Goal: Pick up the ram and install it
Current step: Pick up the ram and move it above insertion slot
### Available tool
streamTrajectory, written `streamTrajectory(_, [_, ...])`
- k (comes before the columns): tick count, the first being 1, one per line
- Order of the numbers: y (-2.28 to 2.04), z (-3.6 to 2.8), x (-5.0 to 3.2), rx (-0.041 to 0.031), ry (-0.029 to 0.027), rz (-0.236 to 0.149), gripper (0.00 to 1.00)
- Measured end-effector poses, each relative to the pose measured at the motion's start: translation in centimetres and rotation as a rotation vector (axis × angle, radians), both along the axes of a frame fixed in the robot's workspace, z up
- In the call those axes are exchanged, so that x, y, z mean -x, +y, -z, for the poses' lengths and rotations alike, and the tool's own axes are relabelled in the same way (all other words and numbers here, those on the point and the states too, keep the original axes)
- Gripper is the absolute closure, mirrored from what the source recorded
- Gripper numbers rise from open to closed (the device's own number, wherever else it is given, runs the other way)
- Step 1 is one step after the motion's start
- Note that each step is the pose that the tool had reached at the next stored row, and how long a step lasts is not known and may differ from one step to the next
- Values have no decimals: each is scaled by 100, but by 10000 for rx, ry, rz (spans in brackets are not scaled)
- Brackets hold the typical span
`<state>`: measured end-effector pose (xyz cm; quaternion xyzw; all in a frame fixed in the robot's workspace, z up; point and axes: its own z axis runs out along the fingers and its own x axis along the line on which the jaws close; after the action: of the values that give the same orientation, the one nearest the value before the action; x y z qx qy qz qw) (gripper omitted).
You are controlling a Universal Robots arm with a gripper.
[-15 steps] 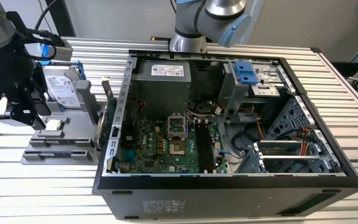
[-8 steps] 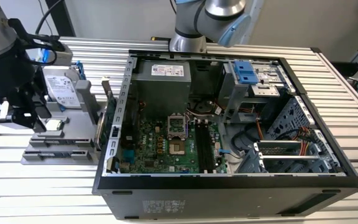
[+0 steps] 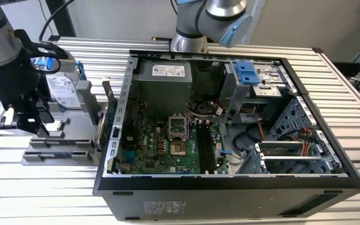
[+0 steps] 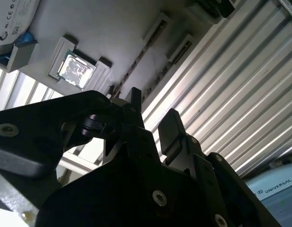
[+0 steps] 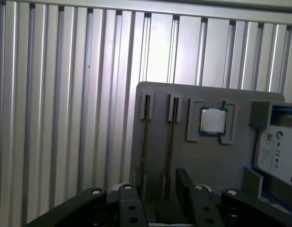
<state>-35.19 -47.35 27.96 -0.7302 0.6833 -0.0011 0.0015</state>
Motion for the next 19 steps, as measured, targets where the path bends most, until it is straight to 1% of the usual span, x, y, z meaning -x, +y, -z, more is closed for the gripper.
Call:
streamTrajectory(3, [0,50,0,1,0,4,0])
streamTrajectory(11, [-1,142,3,0,6,204,0])
streamTrajectory(16, [-22,206,3,1,20,228,0])
streamTrajectory(19, [-26,245,3,1,37,280,0])
